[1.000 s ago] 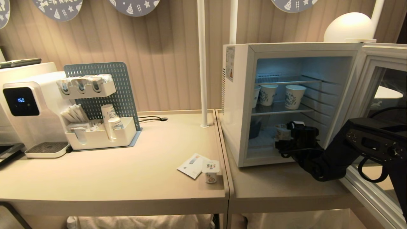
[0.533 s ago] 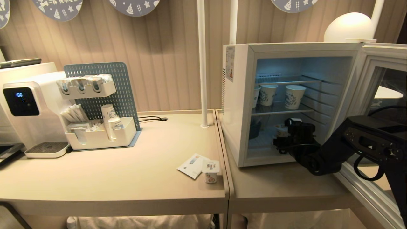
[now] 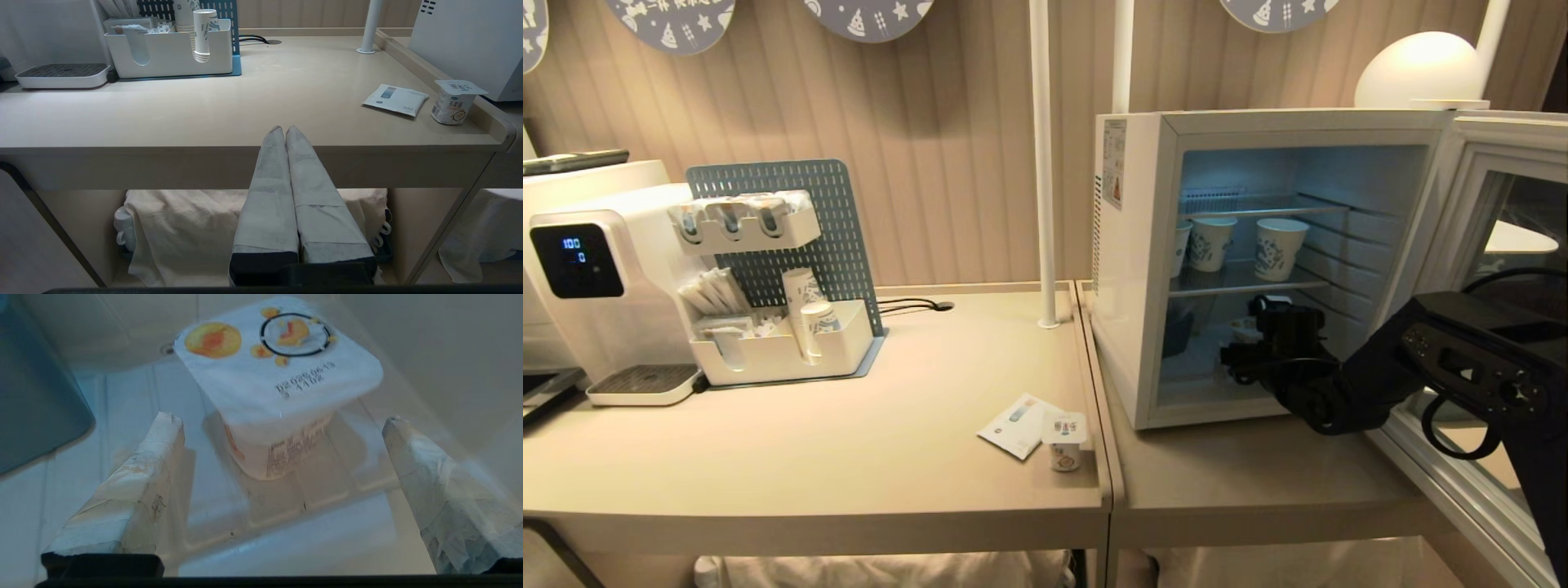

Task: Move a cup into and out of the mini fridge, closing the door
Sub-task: Take the yoghurt out of the freezer

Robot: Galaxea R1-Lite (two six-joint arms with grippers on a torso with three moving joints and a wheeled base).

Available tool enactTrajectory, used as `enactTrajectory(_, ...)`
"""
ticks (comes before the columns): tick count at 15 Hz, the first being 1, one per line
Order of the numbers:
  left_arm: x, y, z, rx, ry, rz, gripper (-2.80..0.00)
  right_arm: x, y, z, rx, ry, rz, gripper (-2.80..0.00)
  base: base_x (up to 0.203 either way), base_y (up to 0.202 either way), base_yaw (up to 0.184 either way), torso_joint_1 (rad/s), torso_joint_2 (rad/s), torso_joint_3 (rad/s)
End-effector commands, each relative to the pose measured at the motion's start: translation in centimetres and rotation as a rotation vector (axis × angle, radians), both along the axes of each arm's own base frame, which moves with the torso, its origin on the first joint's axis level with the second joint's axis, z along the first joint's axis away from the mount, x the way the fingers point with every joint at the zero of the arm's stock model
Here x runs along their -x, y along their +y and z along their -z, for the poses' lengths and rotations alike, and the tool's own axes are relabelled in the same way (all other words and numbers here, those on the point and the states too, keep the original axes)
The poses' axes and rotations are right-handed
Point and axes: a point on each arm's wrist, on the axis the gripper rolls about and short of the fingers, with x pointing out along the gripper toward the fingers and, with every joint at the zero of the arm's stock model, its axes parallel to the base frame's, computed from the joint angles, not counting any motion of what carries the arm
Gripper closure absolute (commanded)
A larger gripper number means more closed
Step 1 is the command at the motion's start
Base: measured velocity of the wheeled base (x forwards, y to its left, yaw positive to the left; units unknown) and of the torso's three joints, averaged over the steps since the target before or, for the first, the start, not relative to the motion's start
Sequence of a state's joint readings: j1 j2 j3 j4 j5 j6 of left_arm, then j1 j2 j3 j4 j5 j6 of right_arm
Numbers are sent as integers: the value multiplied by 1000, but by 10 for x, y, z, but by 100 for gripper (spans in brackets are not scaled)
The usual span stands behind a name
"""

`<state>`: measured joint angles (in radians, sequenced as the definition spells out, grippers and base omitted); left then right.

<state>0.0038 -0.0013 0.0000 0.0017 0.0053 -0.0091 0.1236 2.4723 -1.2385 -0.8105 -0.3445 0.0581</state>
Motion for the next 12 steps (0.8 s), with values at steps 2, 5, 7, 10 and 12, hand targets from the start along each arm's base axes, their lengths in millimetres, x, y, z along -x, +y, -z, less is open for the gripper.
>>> enactTrajectory(2,0,0,0,0,3,-2,0,-4,1,0,-1,-10,1,-280,0,0,0,0,0,0)
enactTrajectory(5,0,0,0,0,3,0,0,-6,1,-1,0,-13,0,-280,0,0,0,0,0,0)
enactTrajectory(7,0,0,0,0,3,-2,0,-8,-1,-3,0,-11,3,-280,0,0,0,0,0,0)
enactTrajectory(10,0,0,0,0,3,-2,0,-13,0,-2,-1,-12,3,-280,0,0,0,0,0,0)
enactTrajectory(12,0,0,0,0,3,-2,0,-15,0,2,-2,-6,0,-280,0,0,0,0,0,0)
